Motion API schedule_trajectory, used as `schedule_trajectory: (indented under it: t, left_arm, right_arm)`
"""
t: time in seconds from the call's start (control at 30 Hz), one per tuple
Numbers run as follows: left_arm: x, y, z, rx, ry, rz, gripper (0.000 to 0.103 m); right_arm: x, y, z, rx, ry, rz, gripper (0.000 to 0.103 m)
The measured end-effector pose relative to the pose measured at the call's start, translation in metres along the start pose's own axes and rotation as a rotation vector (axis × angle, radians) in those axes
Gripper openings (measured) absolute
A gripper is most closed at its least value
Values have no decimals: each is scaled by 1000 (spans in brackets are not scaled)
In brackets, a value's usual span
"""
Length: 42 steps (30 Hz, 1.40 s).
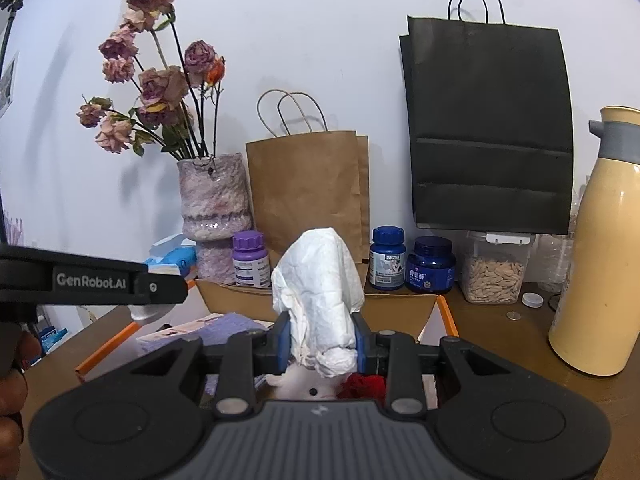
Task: Flip cup upright
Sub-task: 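Carry the tissue bundle and bottle cap over the cardboard box with both tools, then open the right tool to drop the tissue while the left tool releases the white cap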
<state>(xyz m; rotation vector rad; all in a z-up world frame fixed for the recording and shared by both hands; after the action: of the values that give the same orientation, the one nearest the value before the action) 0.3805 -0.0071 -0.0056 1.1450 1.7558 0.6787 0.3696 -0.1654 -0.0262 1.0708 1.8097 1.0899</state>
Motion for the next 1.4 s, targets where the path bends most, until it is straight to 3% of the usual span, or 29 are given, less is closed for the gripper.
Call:
schedule_trajectory:
  t: [0.87,0.93,1.0,1.13,1.2,1.4]
  left_arm:
    - [12,-1,52,39,61,48,41]
    - [13,-2,52,40,64,49,43]
    - [13,-2,52,39,64,51,46]
    - [14,-1,50,29,74,50,64]
    - [14,0,49,22,81,49,74]
    - [15,3,43,-16,102,48,102]
  right_arm:
    - [-14,-14,54,96,5,18,33]
    - [-14,-17,55,101,3,20,37]
    - [-14,-18,56,103,2,23,51]
    - [-14,-19,56,105,0,18,67]
    - [-14,-18,56,107,-5,17,91]
    - [-14,-16,52,102,-23,10,103]
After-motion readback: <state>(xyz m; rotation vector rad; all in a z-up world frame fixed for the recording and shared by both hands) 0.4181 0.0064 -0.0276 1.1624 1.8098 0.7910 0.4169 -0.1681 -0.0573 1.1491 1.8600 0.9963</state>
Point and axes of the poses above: each gripper's, at about its wrist camera, not at the fingertips, and z roughly the way its jaws point, x to its left, y to its top, the point moved 6 cm from there along z, roughly the way its jaws point, and after that the axes turned 15 degrees about -z, right-handed, at the moved point
